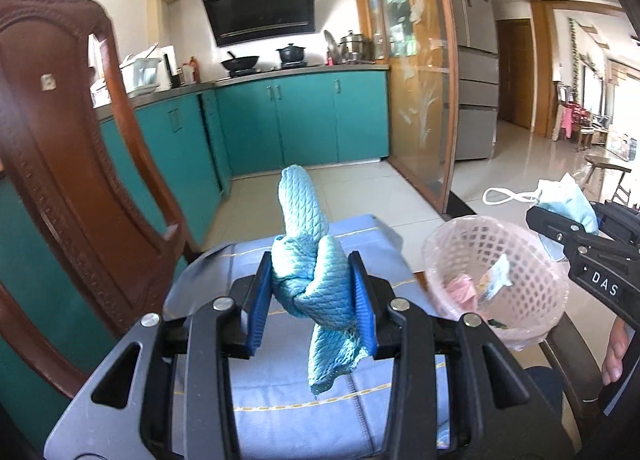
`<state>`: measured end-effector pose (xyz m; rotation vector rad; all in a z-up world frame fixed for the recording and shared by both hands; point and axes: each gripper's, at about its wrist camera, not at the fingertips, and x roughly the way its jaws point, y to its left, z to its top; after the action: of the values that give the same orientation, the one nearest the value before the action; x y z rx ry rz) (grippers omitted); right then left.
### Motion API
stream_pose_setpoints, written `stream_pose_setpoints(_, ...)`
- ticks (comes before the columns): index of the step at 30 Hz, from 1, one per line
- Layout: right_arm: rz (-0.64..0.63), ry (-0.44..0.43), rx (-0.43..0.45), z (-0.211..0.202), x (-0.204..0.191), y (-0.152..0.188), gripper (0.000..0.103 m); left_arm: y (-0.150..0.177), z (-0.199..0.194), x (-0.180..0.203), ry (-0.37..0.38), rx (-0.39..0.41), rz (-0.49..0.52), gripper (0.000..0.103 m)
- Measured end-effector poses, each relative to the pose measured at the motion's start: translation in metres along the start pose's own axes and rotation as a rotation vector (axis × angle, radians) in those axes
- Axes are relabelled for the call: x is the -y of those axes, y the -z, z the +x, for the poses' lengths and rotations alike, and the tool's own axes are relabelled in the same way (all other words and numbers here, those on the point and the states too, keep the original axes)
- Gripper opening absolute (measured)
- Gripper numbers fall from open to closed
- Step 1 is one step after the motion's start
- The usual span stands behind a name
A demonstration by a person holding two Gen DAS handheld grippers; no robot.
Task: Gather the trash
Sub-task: 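Lift the teal cloth and blue mask above the table with both tools, then carry the cloth and mask over the basket and release both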
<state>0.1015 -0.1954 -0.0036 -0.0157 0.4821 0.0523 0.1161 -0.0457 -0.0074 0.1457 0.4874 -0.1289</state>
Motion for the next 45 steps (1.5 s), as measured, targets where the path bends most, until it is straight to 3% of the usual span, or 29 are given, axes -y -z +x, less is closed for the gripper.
stream_pose_setpoints(10, 0.116, 0.147, -0.002, -0.026, 0.068, 0.024, 0.037, -0.005, 0.028, 0.073, 0.192, -0.028, 0.055, 0.038)
stream_pose_setpoints(15, 0.164, 0.206, -0.015, -0.034, 0.098, 0.038, 0.037, -0.005, 0.047, 0.112, 0.250, -0.041, 0.098, 0.038)
stream_pose_setpoints(21, 0.209, 0.227, -0.039, -0.032, 0.124, 0.055, 0.037, -0.004, 0.078, 0.154, 0.273, -0.064, 0.148, 0.038)
stream_pose_setpoints(25, 0.230, 0.222, -0.056, -0.026, 0.137, 0.062, 0.037, -0.001, 0.108, 0.172, 0.296, -0.125, 0.156, 0.038)
stream_pose_setpoints(32, 0.265, 0.178, -0.094, -0.005, 0.142, 0.071, 0.037, 0.010, 0.142, 0.196, 0.357, -0.215, 0.190, 0.038)
stream_pose_setpoints(37, 0.262, 0.154, -0.107, 0.009, 0.137, 0.070, 0.037, 0.009, 0.155, 0.204, 0.361, -0.229, 0.200, 0.039)
stream_pose_setpoints(40, 0.260, 0.148, -0.108, 0.013, 0.137, 0.067, 0.037, 0.010, 0.156, 0.205, 0.368, -0.234, 0.215, 0.043)
stream_pose_setpoints(42, 0.261, 0.148, -0.106, 0.013, 0.139, 0.067, 0.037, 0.010, 0.155, 0.207, 0.366, -0.223, 0.224, 0.052)
stream_pose_setpoints(44, 0.265, 0.145, -0.106, 0.014, 0.140, 0.067, 0.037, 0.008, 0.154, 0.206, 0.350, -0.205, 0.222, 0.068)
stream_pose_setpoints(45, 0.269, 0.140, -0.107, 0.015, 0.140, 0.067, 0.037, 0.007, 0.153, 0.204, 0.348, -0.201, 0.218, 0.069)
